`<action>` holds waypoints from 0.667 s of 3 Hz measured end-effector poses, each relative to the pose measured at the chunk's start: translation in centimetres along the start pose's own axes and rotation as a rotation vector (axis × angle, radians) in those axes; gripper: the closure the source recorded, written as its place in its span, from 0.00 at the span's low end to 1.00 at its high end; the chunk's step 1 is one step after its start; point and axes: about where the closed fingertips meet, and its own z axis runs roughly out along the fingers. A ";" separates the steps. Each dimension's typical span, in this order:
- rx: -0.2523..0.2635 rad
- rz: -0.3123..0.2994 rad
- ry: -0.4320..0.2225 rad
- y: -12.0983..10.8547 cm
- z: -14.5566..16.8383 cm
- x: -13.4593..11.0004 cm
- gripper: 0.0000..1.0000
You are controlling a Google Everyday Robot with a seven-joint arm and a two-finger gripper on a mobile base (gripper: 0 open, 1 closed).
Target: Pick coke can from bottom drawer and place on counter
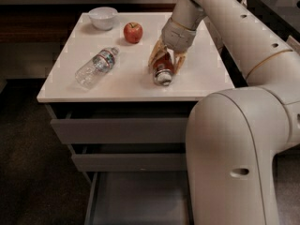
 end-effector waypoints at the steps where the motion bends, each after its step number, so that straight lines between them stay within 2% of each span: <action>1: 0.017 0.002 0.033 -0.4 0.3 1.0 0.04; 2: 0.022 0.001 0.040 -0.6 0.4 1.3 0.00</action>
Offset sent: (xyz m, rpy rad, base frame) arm 0.0100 0.0039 -0.0017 0.0125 -0.0291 -0.0138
